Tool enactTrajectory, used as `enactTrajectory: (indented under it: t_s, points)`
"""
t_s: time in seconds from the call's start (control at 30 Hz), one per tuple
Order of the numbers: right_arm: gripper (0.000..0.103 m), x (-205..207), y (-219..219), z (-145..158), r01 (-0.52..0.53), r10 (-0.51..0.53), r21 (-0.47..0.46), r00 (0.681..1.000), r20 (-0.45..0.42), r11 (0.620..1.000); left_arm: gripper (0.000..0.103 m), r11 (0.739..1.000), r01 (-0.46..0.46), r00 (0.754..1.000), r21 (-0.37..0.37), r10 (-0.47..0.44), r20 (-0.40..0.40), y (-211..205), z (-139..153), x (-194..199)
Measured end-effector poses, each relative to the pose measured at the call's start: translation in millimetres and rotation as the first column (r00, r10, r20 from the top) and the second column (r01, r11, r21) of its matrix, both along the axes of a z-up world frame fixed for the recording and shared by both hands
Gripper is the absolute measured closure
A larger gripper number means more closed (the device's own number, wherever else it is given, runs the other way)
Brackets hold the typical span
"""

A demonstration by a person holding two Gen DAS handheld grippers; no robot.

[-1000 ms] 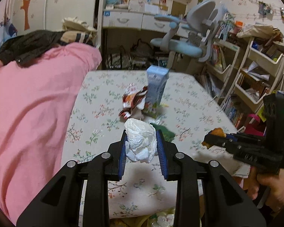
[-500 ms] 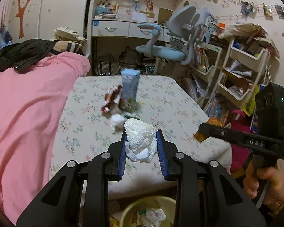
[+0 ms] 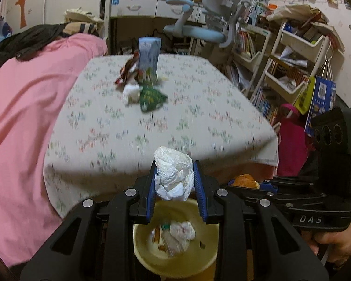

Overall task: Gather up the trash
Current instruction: 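Open the left tool over the bin while the right releases the orange piece, then raise both open tools back over the table toward the remaining trash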

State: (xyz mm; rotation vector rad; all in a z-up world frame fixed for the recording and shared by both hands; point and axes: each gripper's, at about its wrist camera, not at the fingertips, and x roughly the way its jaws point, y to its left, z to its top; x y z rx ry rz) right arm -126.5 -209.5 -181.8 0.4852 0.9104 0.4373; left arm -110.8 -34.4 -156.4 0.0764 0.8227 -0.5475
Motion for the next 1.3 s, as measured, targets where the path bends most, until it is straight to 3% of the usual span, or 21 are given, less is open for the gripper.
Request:
enactTrajectory:
  t_s: [0.13,0.27,0.43,0.57,0.7,0.83,0.97,1.07,1.3]
  points:
    - [0.08,-5.2,1.0,-9.6,0.006,-0.007,-0.004,0.999,-0.051,1.0,0.075,1.0,-0.006,0.999,0.018,0.007,-0.036,1.3,-9.8,-9.2]
    - [0.051,-9.8,-9.6,-12.0,0.061,-0.06,0.003,0.997,-0.055,0.998,0.075,0.999,0.005,0.997,0.044,-0.001,-0.078,0.0,-20.0,-20.2]
    - [0.046,-15.7,-21.5,-5.1,0.119,-0.119,0.02,0.993,-0.012,0.993,0.071,0.993,0.071,0.986,0.098,-0.055,-0.158,-9.1,-37.0,-31.2]
    - [0.043,-17.0,-19.6,5.2,0.14,-0.138,-0.02,0.989,0.05,0.99,0.052,0.987,0.092,0.983,0.135,-0.068,-0.171,-14.3,-42.2,-37.6]
    - [0.035,-18.9,-16.9,13.5,0.167,-0.158,-0.077,0.981,0.111,0.983,0.037,0.992,0.07,0.989,0.104,-0.055,-0.137,-10.1,-31.5,-38.4]
    - [0.027,-20.1,-17.3,20.3,0.203,-0.184,-0.113,0.969,0.162,0.973,0.031,0.997,0.026,0.995,0.075,-0.018,-0.1,-3.9,-21.6,-36.5]
    - [0.018,-23.2,-21.0,26.7,0.265,-0.232,-0.148,0.95,0.208,0.953,0.021,0.997,-0.06,0.998,0.048,0.061,-0.002,5.6,-4.7,-35.6]
    - [0.011,-22.2,-19.1,29.4,0.296,-0.25,-0.197,0.941,0.228,0.935,0.016,0.992,-0.123,0.989,0.039,0.119,0.09,10.9,10.5,-34.9]
    - [0.008,-13.1,-16.3,38.5,0.326,-0.249,-0.273,0.927,0.282,0.905,0.009,0.976,-0.218,0.955,0.024,0.208,0.211,18.6,40.7,-21.3]
